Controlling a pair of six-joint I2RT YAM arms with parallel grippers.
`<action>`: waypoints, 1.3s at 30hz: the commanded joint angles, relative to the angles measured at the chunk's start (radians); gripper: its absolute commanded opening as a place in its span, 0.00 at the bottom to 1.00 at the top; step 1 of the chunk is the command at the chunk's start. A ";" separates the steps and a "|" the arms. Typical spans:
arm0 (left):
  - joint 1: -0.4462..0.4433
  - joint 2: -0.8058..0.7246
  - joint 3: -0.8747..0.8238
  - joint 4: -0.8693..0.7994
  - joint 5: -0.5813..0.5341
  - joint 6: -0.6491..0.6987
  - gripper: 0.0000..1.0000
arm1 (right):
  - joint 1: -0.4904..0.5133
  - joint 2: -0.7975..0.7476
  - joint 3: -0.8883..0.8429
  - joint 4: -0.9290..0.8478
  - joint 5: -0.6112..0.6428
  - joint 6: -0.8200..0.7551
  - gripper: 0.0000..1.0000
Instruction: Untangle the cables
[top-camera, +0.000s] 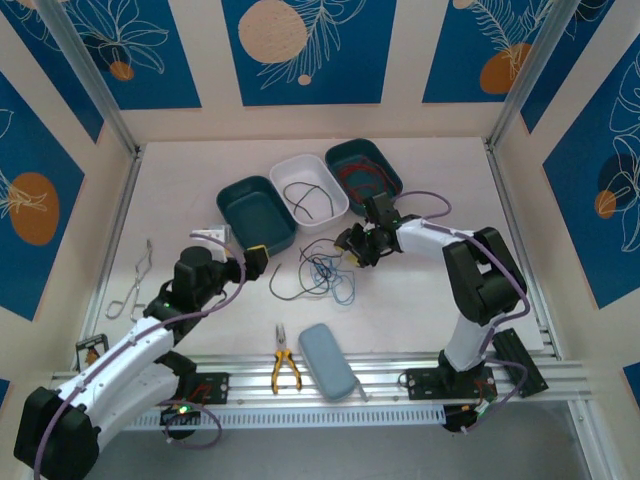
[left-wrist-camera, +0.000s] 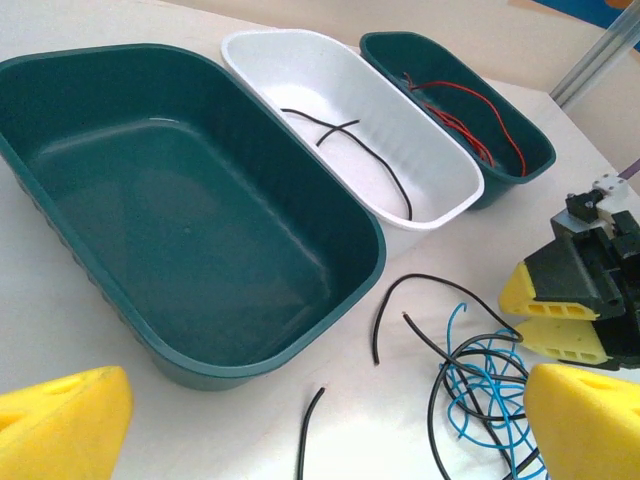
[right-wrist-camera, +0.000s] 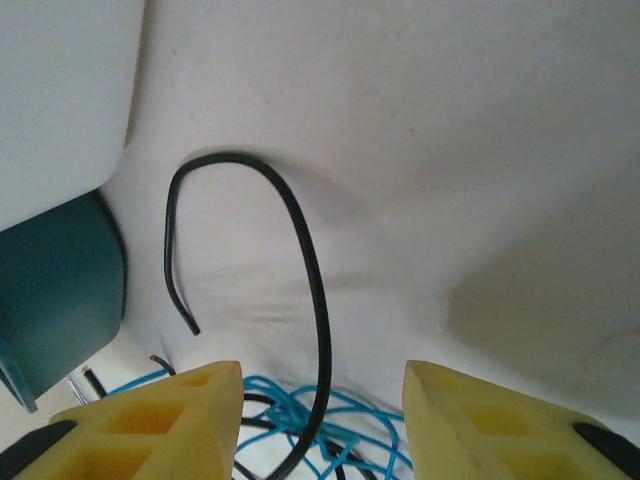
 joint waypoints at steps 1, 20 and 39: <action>0.000 -0.007 0.007 0.011 0.023 -0.012 1.00 | 0.004 0.044 -0.004 0.064 -0.057 0.024 0.44; 0.000 -0.040 0.001 -0.021 0.027 -0.006 1.00 | -0.005 -0.080 0.033 -0.023 0.040 -0.100 0.07; -0.002 0.020 0.050 0.004 0.179 0.063 1.00 | 0.058 -0.478 0.107 -0.234 0.160 -0.311 0.00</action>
